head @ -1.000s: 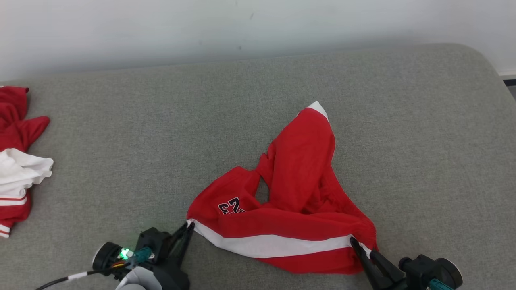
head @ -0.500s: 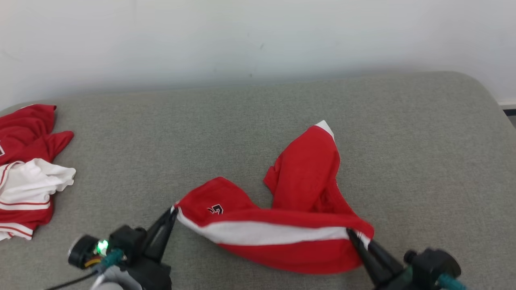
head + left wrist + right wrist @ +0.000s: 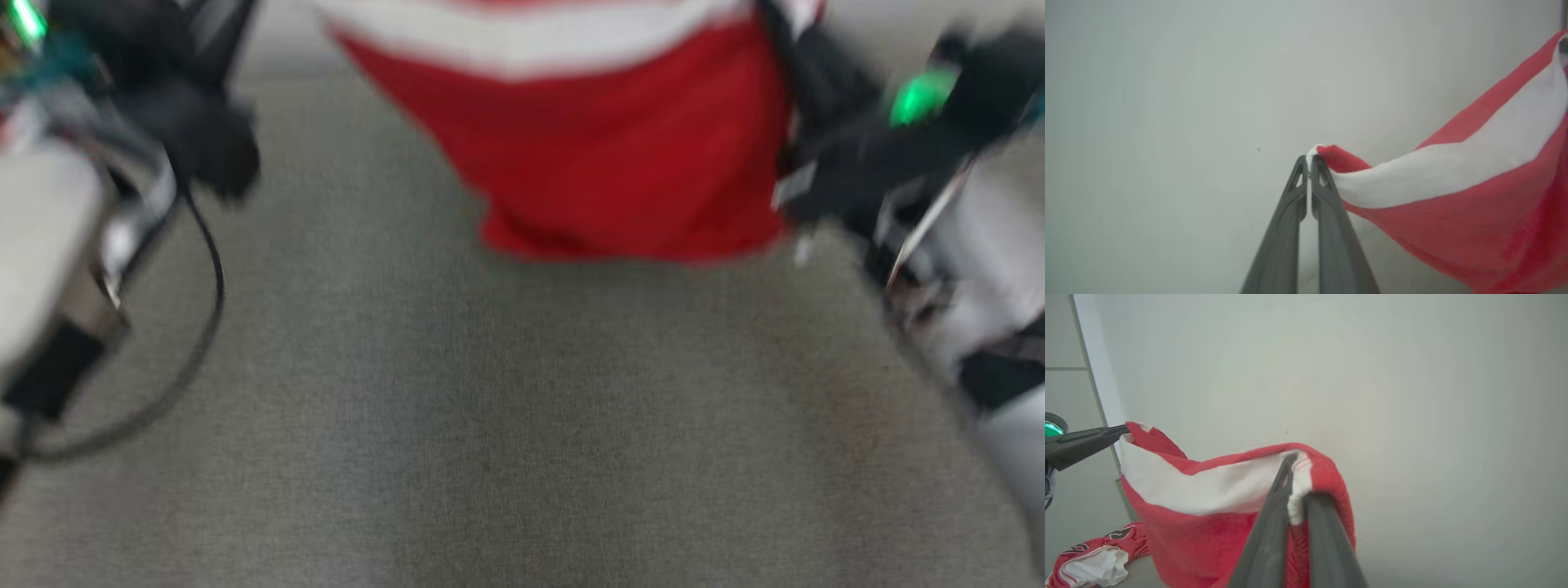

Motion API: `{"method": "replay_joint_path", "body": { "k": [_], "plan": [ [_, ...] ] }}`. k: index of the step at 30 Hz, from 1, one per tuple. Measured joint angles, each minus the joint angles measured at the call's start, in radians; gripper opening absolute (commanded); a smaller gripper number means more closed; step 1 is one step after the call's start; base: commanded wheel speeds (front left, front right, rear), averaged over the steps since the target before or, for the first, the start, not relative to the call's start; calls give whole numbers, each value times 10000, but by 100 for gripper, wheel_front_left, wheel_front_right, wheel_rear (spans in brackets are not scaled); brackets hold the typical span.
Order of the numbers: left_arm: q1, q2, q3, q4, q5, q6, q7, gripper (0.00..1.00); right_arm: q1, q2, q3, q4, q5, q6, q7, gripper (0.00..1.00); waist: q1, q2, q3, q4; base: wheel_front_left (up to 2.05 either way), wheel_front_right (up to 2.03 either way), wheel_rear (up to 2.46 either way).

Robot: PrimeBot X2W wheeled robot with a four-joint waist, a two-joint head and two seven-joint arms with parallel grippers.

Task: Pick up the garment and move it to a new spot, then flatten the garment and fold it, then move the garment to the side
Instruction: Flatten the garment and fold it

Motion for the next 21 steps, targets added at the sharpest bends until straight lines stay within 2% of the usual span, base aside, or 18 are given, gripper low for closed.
{"method": "replay_joint_path", "body": {
  "k": [3, 6, 11, 17, 21],
  "plan": [
    [-2142, 48, -219, 345, -424, -4, 472, 0, -2486, -75, 138, 510, 483, 0, 545, 0, 1, 0, 727, -13, 0, 0, 0],
    [-4071, -12, 10, 953, -796, -4, 744, 0, -4812, -82, 163, 1020, 920, 0, 972, 0, 1, 1, 1501, -44, 0, 0, 0],
    [-6900, -435, 512, 2236, -888, -4, 560, 0, -7911, 8, 554, 1988, 1298, 0, 1572, 0, 3, 1, 2782, -108, 0, 0, 0],
    [-8278, -1149, 221, 3563, -1051, -4, -84, 0, -9661, -10, 1348, 3152, 1360, 0, 1613, 0, 5, 2, 4106, -167, 0, 0, 0],
    [-8514, -1315, -249, 4048, -1156, -4, -548, 0, -10071, -138, 1887, 3636, 1578, 0, 1383, 0, 2, 2, 4782, -138, 0, 0, 0]
  ]
}}
